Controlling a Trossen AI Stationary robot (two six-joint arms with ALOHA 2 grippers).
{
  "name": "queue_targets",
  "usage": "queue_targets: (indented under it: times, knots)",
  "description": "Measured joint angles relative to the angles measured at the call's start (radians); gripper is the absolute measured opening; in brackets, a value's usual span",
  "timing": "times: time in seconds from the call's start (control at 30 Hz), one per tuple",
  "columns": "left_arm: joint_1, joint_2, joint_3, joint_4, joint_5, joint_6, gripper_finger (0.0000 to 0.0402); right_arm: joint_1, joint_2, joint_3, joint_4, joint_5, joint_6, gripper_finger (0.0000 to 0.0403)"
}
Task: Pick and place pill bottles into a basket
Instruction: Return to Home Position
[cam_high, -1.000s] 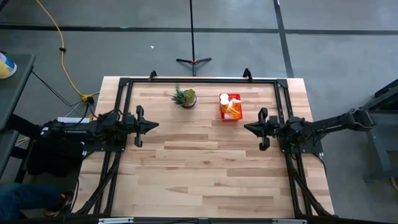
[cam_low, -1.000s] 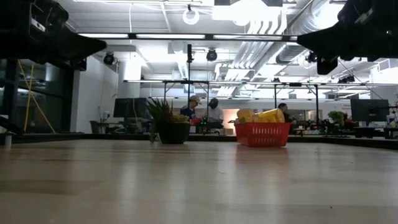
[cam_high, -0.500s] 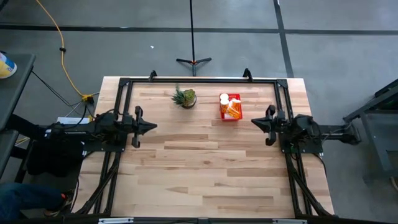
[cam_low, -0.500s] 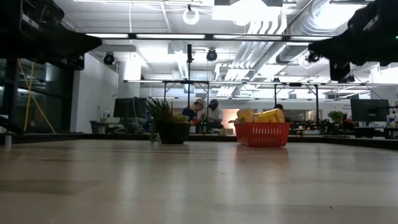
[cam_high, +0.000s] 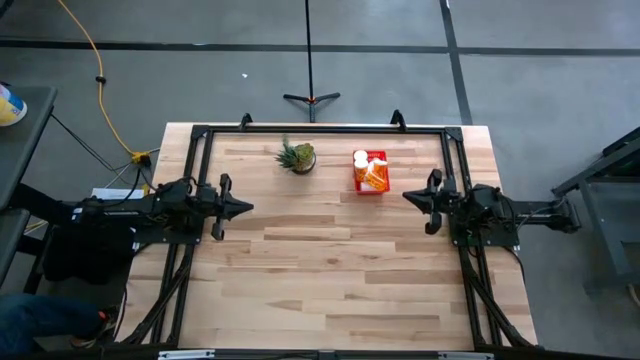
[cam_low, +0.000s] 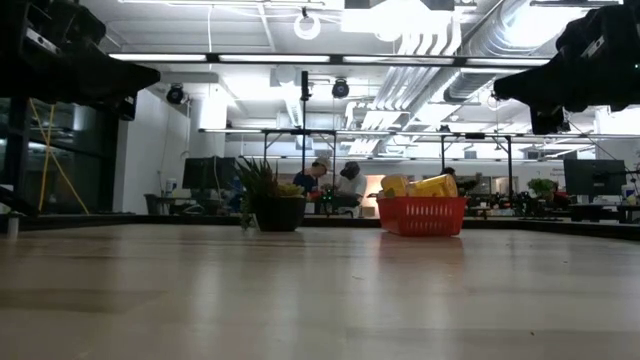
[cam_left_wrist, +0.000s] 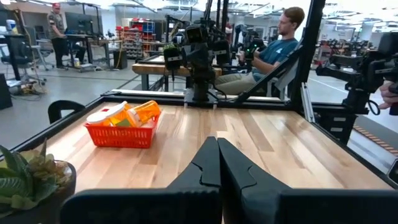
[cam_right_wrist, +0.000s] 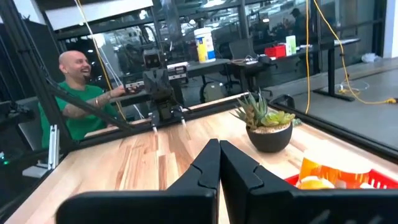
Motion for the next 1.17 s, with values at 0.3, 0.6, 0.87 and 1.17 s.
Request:
queue_targets:
  times: [0.3,0.6,0.87,1.17]
  knots:
    - [0.0,0.0,0.0,-0.011,0.005,-0.012,0.0025,0.0,0.0,0.0,0.0,-0.016,-0.002,0.0]
    - [0.0,0.0,0.0,-0.03,0.007,-0.015,0.0024,0.0,0.001,0.0,-0.002,-0.018,0.017,0.0]
    - [0.0,0.0,0.001,-0.033,0.005,-0.015,0.0087,0.0,0.001,0.0,-0.016,-0.02,0.012,0.0]
    - [0.0,0.0,0.001,-0.033,0.004,-0.015,0.0138,0.0,0.001,-0.001,-0.018,-0.02,0.012,0.0]
